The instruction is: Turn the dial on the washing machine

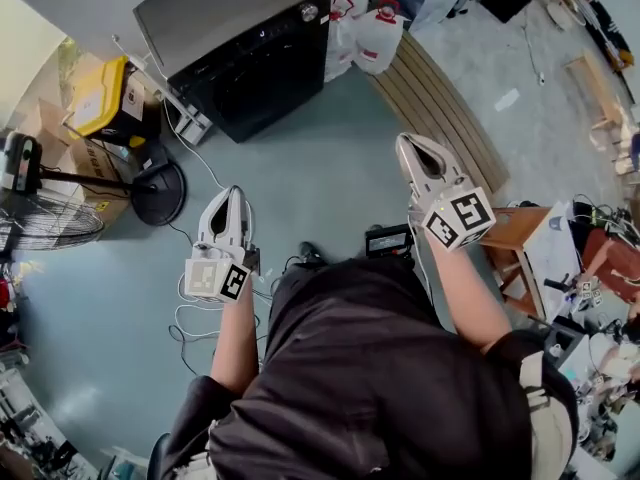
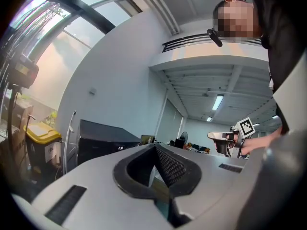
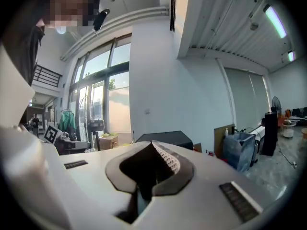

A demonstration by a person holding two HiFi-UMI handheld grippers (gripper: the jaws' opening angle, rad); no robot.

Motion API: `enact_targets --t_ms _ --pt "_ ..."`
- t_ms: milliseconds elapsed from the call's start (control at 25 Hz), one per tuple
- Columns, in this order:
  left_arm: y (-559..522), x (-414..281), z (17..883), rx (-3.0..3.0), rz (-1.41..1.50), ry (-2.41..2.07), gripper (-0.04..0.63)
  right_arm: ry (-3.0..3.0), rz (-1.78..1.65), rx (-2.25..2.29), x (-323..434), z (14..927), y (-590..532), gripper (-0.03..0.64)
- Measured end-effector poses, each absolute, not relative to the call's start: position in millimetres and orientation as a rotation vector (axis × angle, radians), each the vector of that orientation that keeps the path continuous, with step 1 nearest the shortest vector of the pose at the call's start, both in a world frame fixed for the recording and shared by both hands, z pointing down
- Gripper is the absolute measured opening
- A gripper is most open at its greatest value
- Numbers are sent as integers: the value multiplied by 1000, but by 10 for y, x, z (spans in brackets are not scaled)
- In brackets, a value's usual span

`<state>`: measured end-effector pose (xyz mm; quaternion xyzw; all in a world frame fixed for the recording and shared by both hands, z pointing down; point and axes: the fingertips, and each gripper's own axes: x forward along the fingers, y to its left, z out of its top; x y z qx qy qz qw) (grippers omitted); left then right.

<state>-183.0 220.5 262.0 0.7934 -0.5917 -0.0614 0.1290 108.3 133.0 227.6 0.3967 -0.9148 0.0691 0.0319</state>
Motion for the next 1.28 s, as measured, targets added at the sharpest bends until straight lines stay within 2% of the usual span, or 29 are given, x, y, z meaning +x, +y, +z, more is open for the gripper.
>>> enact_targets --t_ms 280,480,680,1280 --pt "1982 -1334 2421 2303 -194 -1780 14 -2899 155 1048 1214 2234 1223 21" --pt "1827 -968 2252 2312 -217 -1751 14 -2903 268 1093 1582 2322 1155 21" --pt "1708 -743 2109 2357 -221 -1725 15 -2902 268 1058 1616 2360 1084 21" --pt "1608 -648 2173 2336 -182 -1679 14 -2923 233 1021 1522 2284 1076 21"
